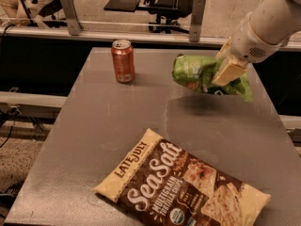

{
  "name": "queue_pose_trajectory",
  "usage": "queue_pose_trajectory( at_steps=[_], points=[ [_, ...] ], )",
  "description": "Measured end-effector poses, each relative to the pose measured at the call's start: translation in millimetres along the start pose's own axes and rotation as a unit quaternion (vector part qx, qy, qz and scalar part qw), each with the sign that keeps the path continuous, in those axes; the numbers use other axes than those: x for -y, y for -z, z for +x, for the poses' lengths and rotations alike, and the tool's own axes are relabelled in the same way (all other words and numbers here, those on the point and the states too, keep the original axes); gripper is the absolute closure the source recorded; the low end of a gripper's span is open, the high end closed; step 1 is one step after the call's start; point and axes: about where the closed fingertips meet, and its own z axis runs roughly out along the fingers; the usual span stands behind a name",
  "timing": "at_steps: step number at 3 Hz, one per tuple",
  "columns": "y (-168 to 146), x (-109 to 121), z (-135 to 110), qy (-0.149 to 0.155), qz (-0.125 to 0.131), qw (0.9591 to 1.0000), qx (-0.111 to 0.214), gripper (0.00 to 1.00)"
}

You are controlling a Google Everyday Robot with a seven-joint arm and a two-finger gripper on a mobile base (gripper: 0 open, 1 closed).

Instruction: Move green rice chip bag near brown chip bag

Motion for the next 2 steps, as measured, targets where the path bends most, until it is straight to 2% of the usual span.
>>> queue_pose_trajectory(
  at_steps=[1, 2],
  points=[
    [17.5, -36.2, -9.7, 0.06, -0.033, 0.9974, 0.024, 1.0],
    [31.1, -73.4, -20.9, 0.13, -0.067, 0.9878, 0.054, 1.0]
  ],
)
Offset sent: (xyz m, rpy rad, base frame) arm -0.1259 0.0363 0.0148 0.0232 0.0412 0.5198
